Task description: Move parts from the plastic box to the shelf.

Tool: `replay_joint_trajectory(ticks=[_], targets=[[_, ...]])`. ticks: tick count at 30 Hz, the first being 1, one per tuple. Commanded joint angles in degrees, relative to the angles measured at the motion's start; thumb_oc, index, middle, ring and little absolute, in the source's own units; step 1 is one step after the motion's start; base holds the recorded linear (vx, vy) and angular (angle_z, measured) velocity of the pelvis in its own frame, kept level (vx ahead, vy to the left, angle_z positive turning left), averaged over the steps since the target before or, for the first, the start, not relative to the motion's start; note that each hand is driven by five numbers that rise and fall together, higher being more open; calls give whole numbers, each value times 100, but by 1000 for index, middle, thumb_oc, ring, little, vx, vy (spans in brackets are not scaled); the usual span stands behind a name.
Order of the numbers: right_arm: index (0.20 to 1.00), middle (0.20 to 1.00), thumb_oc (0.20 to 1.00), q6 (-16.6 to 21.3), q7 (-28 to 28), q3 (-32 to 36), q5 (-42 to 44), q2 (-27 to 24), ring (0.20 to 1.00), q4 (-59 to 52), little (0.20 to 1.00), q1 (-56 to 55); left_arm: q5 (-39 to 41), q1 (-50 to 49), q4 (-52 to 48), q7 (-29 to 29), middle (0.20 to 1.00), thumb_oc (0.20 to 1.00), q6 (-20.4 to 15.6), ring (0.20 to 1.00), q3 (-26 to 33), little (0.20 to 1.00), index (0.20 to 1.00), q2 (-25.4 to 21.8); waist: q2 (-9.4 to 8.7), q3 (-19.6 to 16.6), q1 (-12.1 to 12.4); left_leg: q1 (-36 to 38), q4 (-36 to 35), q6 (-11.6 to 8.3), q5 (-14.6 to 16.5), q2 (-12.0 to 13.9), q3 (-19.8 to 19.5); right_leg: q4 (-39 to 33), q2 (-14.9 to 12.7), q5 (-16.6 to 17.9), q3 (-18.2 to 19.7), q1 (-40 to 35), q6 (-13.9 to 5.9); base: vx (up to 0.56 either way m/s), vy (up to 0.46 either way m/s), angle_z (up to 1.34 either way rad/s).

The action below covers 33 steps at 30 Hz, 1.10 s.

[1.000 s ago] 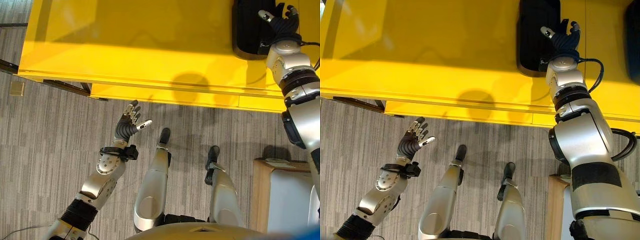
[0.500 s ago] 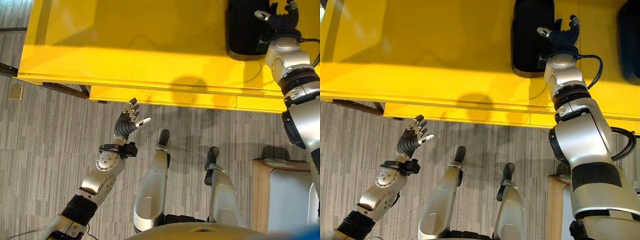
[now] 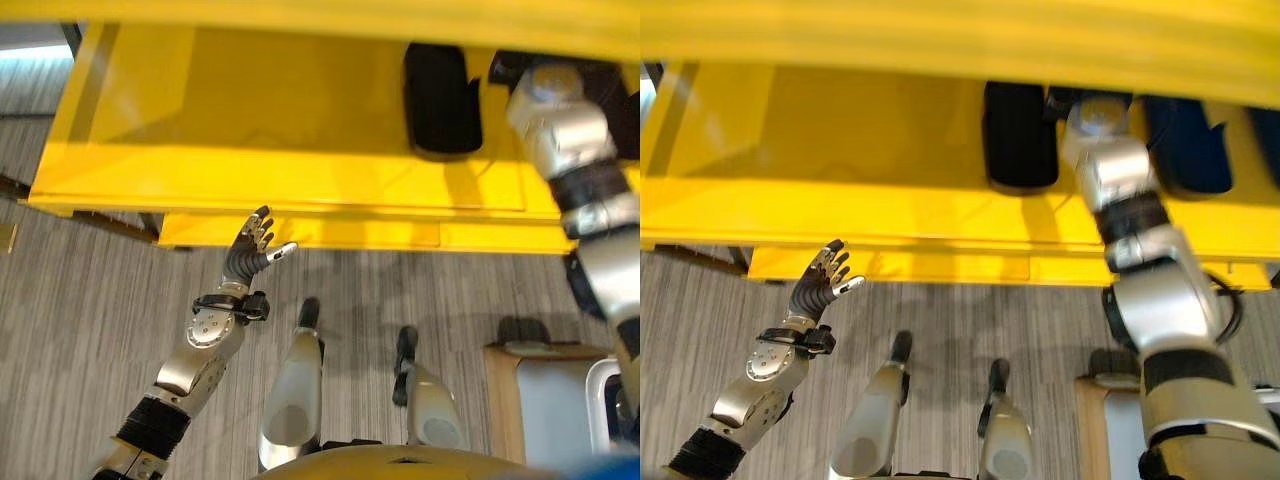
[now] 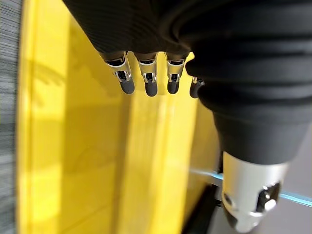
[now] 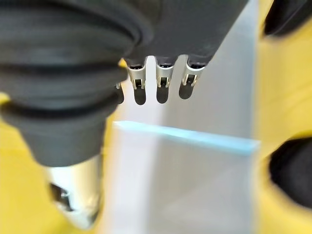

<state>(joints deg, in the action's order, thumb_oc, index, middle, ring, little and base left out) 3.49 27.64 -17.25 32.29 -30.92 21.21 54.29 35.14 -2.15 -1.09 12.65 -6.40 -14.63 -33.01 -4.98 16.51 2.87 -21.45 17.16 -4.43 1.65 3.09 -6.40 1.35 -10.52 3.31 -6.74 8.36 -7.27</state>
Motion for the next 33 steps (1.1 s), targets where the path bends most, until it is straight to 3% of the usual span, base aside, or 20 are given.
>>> replay_joint_trajectory(ticks=[1, 6, 12, 23, 29, 33], targets=[[1000, 1000, 1000, 322, -137, 351, -336, -78, 1000, -191, 1000, -526, -271, -121, -64, -182, 1000, 1000, 15, 1000, -48, 1000, 1000, 149, 231, -69, -19, 507, -1093, -82, -468, 432, 367, 437, -28, -429, -32, 125, -78, 123, -11, -23], [1000, 1000, 1000, 403, -1008, 1496, -776, 909, 1000, -2782, 1000, -4437, -778, -723, -154, -433, 1000, 1000, 196, 1000, 421, 1000, 1000, 684, 345, -750, -333, 1339, -2156, -194, -775, 470, 585, -360, -48, -123, -93, -493, -245, 175, 23, -15], [1000, 1000, 1000, 465, -1640, 1856, -783, 1186, 1000, -3416, 1000, -6112, -991, -1174, -164, -551, 1000, 1000, 117, 1000, 783, 1000, 1000, 959, 397, -1012, -616, 1612, -2216, -223, -698, 533, 777, -506, -35, -94, 29, -647, -298, 58, 20, -9], [1000, 1000, 1000, 380, -1903, 1904, -741, 1349, 1000, -3290, 1000, -7073, -1099, -1406, -27, -468, 1000, 1000, 30, 1000, 1049, 1000, 1000, 1202, 494, -1144, -861, 1987, -2216, -268, -654, 770, 1035, -326, 111, -324, 301, -771, -239, 11, -29, -16], [1000, 1000, 1000, 514, -1662, 1917, -966, 1255, 1000, -3219, 1000, -6766, -1054, -1436, 0, -341, 1000, 1000, -70, 1000, 1097, 1000, 1000, 1305, 661, -1038, -926, 2136, -2102, -254, -687, 949, 1176, 50, 328, -574, 607, -647, -93, -31, -77, -19], [1000, 1000, 1000, 507, -1795, 1877, -858, 1186, 1000, -3227, 1000, -6931, -1044, -1498, 4, -374, 1000, 1000, -70, 1000, 1090, 1000, 1000, 1390, 726, -964, -937, 2105, -1966, -291, -846, 1098, 1145, 272, 544, -788, 679, -610, 87, -55, -152, -20]])
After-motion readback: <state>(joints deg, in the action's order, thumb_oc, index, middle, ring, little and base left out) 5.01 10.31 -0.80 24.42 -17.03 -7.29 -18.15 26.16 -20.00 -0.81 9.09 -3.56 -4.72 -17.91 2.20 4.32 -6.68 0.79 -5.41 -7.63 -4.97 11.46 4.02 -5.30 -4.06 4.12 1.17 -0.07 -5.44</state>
